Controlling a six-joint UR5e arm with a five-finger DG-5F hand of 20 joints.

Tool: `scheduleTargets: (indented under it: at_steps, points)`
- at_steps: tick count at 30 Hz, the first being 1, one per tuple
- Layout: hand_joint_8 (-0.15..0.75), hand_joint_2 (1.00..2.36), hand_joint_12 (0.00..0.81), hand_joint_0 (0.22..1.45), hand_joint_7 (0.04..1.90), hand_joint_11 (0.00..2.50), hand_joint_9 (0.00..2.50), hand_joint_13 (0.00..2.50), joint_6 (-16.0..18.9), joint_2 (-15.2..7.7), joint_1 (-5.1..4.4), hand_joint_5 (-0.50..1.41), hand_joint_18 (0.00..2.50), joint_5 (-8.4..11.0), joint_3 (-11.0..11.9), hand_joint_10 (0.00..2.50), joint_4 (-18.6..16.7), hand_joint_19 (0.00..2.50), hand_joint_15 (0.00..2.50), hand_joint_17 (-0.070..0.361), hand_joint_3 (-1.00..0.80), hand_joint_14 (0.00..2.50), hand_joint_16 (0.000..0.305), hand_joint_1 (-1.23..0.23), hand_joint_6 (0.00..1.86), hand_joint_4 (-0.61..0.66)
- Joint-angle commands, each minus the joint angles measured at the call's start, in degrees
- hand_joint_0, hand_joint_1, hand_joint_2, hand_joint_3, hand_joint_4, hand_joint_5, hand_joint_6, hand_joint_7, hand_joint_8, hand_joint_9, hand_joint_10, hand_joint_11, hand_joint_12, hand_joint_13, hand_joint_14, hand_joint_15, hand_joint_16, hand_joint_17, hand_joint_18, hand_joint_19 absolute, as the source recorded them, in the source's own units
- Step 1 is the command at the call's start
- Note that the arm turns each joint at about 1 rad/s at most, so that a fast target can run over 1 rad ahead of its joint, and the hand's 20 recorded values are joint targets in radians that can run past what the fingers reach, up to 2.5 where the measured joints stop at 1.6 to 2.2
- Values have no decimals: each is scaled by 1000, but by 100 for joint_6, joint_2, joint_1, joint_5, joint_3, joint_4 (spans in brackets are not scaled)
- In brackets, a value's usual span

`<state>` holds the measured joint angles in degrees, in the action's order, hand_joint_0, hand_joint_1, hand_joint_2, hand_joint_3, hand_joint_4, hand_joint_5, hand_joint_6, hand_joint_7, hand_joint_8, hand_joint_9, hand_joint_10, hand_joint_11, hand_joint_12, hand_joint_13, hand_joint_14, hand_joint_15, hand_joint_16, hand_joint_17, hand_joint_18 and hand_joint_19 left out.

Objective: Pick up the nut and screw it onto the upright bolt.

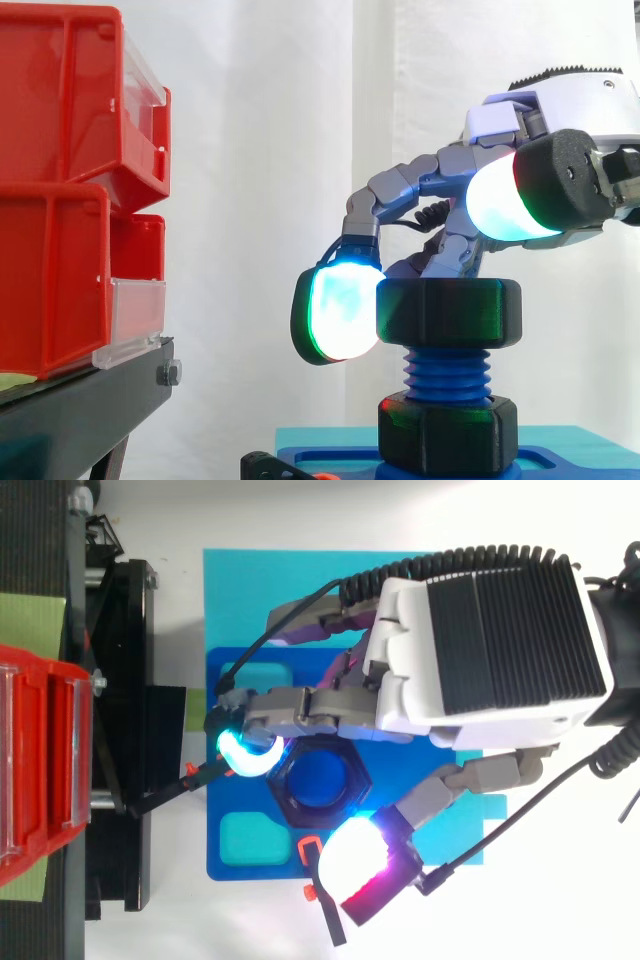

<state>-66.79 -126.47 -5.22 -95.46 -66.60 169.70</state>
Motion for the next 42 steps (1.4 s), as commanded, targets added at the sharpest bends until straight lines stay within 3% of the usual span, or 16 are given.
scheduleTargets:
  at_steps: [1,13,17,19,25,32,36,37,42]
  points:
    - [241,1000,292,531,1056,979,1592,1269,-1,0,39,-68,577,-7,7,23,2,0,428,33,-500,13,15,-366,505,148]
    - [113,1000,320,541,1417,1789,1847,1430,-18,0,241,-2,711,-183,-2,24,2,155,718,45,-500,23,20,-365,505,40]
    - [123,1000,321,543,1424,1677,1859,1418,-44,0,294,49,725,-253,-2,25,11,170,669,46,-500,22,20,-365,502,46]
    - [123,1000,318,543,1434,1614,1861,1417,-80,9,364,63,735,-333,-2,26,37,176,656,46,-500,22,21,-366,500,51]
    - [106,1000,277,545,1195,1235,2002,1484,-176,0,452,73,926,-385,-2,34,204,277,611,44,-500,21,20,-372,616,66]
    - [73,1000,231,535,1134,1195,2150,1667,-299,35,566,78,1161,-385,7,38,433,402,603,40,-500,20,18,-383,632,80]
    - [123,1000,253,527,1235,1209,2142,1663,-299,79,610,77,1094,-438,15,38,433,363,589,42,-500,19,19,-357,573,61]
    - [147,1000,270,523,1364,1183,2114,1624,-299,114,628,79,1043,-456,24,37,433,343,571,44,-500,18,19,-348,500,60]
    - [225,1000,303,517,1188,1041,1869,1424,-291,141,637,-11,907,-464,77,30,406,329,512,55,-500,18,25,-338,507,48]
